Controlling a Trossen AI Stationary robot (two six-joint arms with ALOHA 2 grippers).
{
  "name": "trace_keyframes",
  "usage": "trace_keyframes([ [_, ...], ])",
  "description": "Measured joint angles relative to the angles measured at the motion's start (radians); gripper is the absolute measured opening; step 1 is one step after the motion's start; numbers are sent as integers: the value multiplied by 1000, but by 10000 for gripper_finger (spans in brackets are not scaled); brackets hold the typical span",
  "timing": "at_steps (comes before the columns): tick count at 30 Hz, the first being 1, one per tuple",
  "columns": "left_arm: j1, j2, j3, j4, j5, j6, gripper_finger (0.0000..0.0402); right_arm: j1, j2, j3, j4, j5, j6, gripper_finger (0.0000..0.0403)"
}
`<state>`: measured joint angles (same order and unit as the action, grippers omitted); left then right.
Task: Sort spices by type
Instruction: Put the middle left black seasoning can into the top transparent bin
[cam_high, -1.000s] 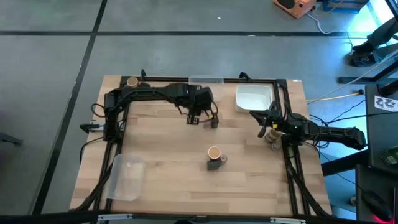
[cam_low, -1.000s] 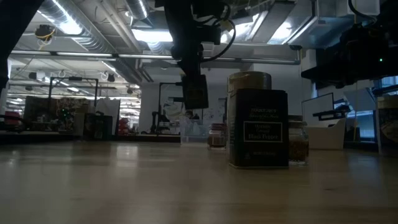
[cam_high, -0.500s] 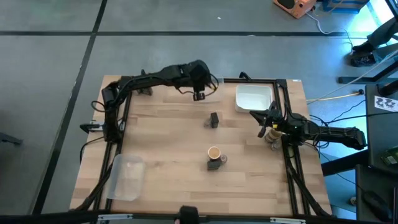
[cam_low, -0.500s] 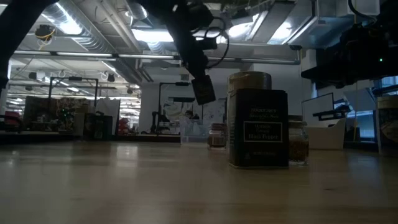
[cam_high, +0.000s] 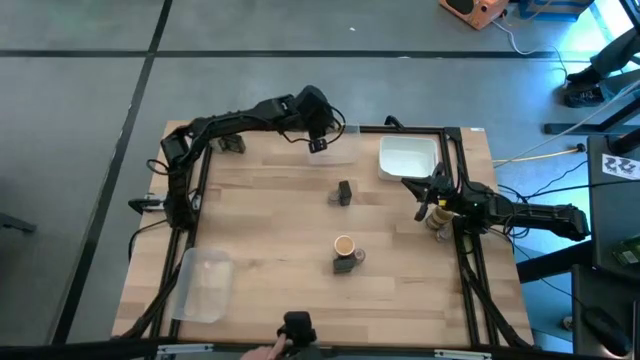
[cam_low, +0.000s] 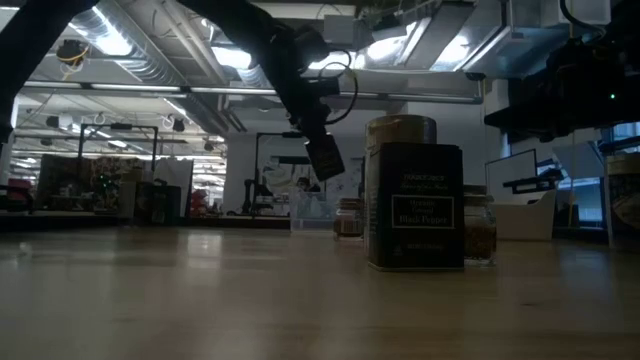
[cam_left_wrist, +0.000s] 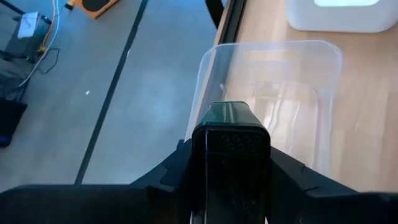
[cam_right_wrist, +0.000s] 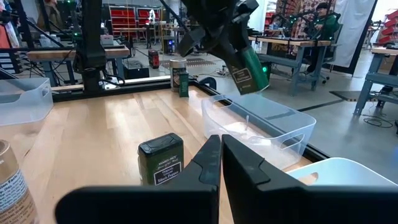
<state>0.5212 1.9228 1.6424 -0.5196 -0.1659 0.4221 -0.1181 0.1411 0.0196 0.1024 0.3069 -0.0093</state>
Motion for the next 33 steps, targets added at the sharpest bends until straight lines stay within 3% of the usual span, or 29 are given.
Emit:
trace_keyframes([
  [5, -1, 17, 23, -19, 4, 1, 129, 0, 0, 0, 0, 16, 0, 17],
  [13, 10, 137, 193, -220, -8, -39, 129, 0, 0, 0, -1, 59, 0, 17],
  [17, 25, 184, 212, -271, -13, -44, 129, 0, 0, 0, -1, 59, 0, 17],
  [33, 52, 297, 214, -228, -24, 7, 129, 0, 1, 0, 0, 60, 0, 17],
])
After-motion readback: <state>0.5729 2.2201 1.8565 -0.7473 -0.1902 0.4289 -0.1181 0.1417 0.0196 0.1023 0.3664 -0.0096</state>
